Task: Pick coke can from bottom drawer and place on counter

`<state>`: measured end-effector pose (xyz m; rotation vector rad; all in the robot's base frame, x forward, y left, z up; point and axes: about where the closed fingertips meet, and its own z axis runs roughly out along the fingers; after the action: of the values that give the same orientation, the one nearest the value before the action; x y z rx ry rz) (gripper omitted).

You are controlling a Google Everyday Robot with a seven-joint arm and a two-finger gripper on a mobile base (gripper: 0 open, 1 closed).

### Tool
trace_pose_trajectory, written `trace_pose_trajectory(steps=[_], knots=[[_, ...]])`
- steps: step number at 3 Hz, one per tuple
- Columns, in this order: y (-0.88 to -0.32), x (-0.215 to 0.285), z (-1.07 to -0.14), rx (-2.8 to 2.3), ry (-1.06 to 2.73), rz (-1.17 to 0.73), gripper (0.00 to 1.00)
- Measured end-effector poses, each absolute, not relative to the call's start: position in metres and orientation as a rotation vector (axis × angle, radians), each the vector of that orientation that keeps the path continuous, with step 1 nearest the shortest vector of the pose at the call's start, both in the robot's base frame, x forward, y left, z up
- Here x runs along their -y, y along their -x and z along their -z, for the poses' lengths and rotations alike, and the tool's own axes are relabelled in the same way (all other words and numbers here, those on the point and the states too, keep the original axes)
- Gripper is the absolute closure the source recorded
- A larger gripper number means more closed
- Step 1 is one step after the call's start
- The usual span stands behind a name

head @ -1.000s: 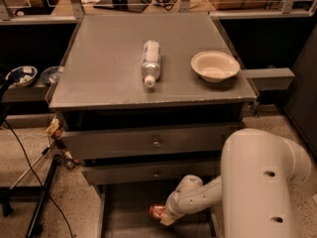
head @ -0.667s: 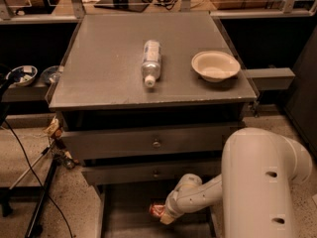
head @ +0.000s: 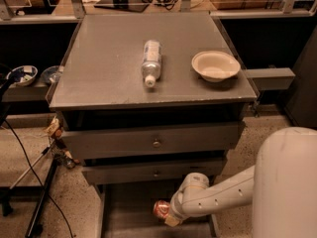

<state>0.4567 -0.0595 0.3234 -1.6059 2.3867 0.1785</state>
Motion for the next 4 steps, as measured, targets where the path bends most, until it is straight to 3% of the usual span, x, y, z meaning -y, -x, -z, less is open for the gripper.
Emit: trace_pose_trajectory(steps=[2, 4], knots=[[-0.472, 0.060, -0.329, -2.373, 1.599, -0.164, 1.00], [-0.476, 0.054, -0.415, -2.292, 1.642, -0.036, 1.00]])
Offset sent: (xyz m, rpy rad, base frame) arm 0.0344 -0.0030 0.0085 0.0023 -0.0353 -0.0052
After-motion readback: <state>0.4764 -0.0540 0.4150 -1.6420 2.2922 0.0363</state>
